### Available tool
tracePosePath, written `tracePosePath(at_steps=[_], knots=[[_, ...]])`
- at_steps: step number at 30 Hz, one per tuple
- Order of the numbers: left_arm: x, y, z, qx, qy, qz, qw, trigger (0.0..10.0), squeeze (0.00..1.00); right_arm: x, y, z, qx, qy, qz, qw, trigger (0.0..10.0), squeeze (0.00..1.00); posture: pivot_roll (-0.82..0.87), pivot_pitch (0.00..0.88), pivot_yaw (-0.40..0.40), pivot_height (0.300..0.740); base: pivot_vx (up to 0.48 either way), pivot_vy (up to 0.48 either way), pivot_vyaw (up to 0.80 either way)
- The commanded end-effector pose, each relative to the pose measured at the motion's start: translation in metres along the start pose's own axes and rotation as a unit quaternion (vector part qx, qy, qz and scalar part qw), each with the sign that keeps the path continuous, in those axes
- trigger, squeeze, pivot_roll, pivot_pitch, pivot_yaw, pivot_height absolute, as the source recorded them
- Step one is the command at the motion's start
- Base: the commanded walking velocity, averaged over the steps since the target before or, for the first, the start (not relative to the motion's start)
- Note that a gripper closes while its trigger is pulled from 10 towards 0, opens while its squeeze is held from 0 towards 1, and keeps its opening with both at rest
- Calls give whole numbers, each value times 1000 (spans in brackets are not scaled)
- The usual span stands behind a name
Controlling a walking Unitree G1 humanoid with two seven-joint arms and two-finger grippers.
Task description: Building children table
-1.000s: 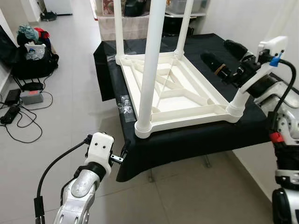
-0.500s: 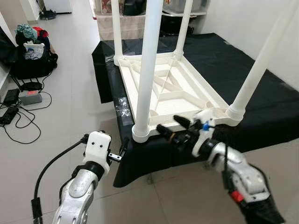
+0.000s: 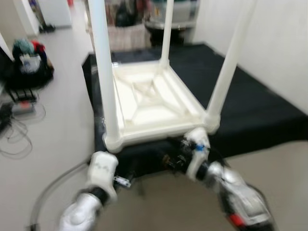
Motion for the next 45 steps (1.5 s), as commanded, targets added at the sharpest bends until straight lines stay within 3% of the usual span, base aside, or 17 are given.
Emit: tracePosePath(at_steps=[1,3,7,11,18,29,37,45], knots=[[6,0,-1,-3,-13,3,1000,10000,0,3,-1,3,-8,-7,21,1000,10000,0,-91,33,-26,740,0,-382,0],[4,-1,-2,-4,-9,4,1000,10000,0,3,-2,3,-11,-9,30,999,10000,0,-91,33,-26,740,0,-382,0],[-3,9,-17,7,9,-15,1000,10000,0,-1,2,0,-11,-9,55,998,10000,0,-96,33,-32,740,0,0,0],[-3,9,-19,6,7,-20,1000,10000,0,-3,5,-1,-1,-10,42,999,10000,0,-99,24,-31,740,0,0,0],[-5,7,-21,4,13,-7,1000,10000,0,2,-2,-3,-15,-21,56,998,10000,0,-96,23,-35,740,0,0,114],[-12,13,-39,18,23,5,1000,10000,0,22,-4,-12,-33,-66,115,991,10000,0,-112,0,-38,740,0,-471,359],[3,22,-53,36,-15,-3,999,10000,0,16,16,-21,13,-58,95,994,10000,0,-126,0,-12,740,0,-118,0],[-17,35,-61,57,11,11,998,10000,0,20,21,-28,20,-61,132,989,10000,0,-116,0,-2,740,0,0,0]])
Point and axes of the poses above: a point about 5 cm out from each wrist's last joint towards the gripper, its own z axis pointing back from the gripper into the wrist, its own y axis along the axis of the wrist's last joint, x = y × z, the point moved 6 cm from there along -z, pointing out of the wrist towards the gripper, and after that the axes turned 1 degree about -z, right-handed, at the moved point
